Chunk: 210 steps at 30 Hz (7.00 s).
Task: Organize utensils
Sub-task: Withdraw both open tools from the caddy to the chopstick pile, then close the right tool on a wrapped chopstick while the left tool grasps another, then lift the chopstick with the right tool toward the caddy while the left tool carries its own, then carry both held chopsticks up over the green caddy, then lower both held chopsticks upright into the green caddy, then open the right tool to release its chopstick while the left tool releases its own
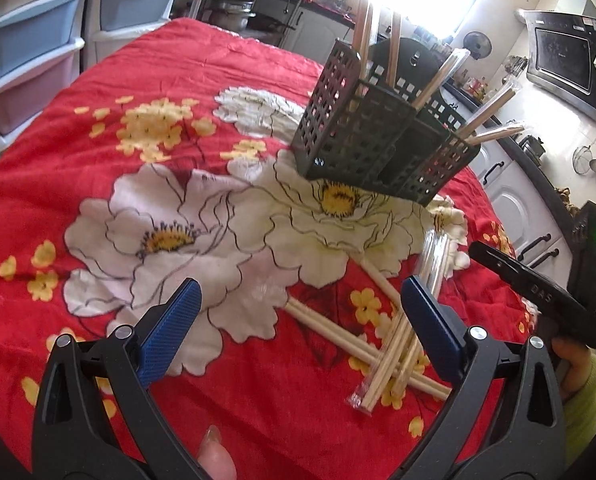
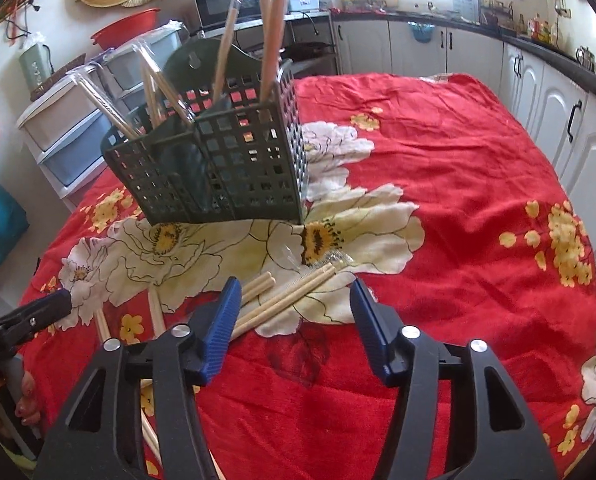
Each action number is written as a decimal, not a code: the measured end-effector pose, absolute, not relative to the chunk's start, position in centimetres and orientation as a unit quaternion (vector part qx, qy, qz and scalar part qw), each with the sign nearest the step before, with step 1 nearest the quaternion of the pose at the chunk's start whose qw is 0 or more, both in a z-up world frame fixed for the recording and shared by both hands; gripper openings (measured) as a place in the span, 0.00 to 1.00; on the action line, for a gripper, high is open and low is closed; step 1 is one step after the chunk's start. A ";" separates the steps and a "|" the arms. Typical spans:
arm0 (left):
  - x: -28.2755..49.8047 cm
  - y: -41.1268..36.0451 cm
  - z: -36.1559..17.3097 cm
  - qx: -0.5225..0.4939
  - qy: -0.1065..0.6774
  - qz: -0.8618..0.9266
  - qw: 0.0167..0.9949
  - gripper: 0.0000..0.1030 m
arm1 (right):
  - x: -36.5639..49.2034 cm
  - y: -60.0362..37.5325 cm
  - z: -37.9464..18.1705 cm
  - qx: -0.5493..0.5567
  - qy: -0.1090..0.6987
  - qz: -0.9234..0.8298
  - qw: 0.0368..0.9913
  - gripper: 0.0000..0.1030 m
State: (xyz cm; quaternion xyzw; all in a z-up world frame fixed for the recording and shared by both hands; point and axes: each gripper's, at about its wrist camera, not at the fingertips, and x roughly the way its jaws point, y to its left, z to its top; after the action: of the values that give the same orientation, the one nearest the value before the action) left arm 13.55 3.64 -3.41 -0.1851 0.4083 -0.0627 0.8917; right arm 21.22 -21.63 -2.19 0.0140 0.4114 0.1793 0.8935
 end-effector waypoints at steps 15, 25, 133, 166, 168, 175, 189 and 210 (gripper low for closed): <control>13.5 3.4 -5.5 -0.245 0.450 -0.106 0.852 0.51 | 22.8 -21.7 -4.2 0.046 0.453 0.183 0.871 0.36; 15.6 3.2 -5.9 -0.252 0.452 -0.103 0.849 0.42 | 24.4 -22.4 -5.3 0.087 0.478 0.176 0.856 0.30; 19.0 1.0 17.6 -0.195 0.179 -0.189 0.946 0.02 | 20.5 -20.0 16.2 0.113 0.208 0.305 0.923 0.06; 23.5 0.2 19.9 -0.157 0.103 -0.110 0.976 0.02 | 25.1 -21.6 20.1 0.077 0.120 0.219 0.965 0.06; 24.0 0.2 19.0 -0.158 0.110 -0.107 0.975 0.02 | 25.7 -21.4 19.1 0.072 0.127 0.213 0.966 0.06; 25.1 -0.1 16.3 -0.159 0.130 -0.109 0.973 0.02 | 27.1 -20.7 16.5 0.067 0.160 0.211 0.962 0.06; 25.9 -0.3 13.2 -0.160 0.167 -0.119 0.966 0.11 | 28.1 -20.2 13.4 0.080 0.211 0.206 0.952 0.28; 22.5 0.8 13.2 -0.168 0.198 -0.119 0.958 0.90 | 23.6 -22.8 13.6 0.075 0.212 0.215 0.950 0.48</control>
State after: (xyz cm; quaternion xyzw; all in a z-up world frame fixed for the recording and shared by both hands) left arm 22.48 0.76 13.23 -0.1682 0.1977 -0.1188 0.9584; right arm 23.61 -22.77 13.62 0.0754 0.2116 0.2148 0.9505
